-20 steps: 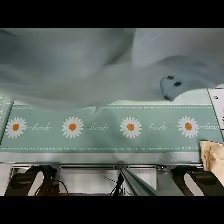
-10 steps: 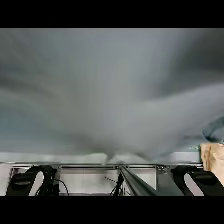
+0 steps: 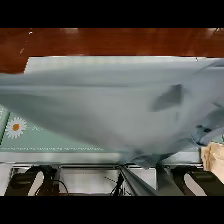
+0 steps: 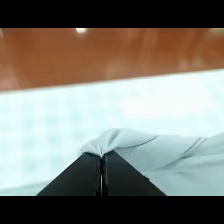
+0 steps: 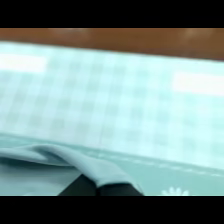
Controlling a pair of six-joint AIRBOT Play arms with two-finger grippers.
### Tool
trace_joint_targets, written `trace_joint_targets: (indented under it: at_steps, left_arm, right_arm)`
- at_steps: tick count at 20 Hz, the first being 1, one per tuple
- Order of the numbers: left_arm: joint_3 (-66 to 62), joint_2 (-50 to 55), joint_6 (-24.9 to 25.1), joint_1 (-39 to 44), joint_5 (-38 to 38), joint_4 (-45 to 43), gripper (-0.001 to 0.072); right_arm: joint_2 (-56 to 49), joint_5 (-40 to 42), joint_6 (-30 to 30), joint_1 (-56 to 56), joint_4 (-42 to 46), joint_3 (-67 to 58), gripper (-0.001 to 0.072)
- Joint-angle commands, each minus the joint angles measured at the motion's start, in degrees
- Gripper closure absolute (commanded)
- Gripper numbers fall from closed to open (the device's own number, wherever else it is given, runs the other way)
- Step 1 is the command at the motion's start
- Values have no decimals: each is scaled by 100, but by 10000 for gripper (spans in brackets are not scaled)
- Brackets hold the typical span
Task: Fold the shirts.
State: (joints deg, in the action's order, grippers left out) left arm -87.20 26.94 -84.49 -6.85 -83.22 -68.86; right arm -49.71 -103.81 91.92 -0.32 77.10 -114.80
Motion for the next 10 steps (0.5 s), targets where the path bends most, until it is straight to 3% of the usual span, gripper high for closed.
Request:
trace_joint_targets:
  at_steps: [1,5,7,10]
  left_arm:
    - [824,420,70,-2,-146,407,684]
    - [2151,1106,302,9,892,398,684]
    - [2566,1545,308,22,1423,612,683]
    - [2761,2378,734,199,2085,940,683]
  right_arm:
    - [-1084,-236,-122,2,-479,0,701]
    - [-2664,-22,-490,2,-472,0,700]
    - [-3314,590,-695,2,-560,0,699]
    - [-3987,1633,-640,2,-549,0,699]
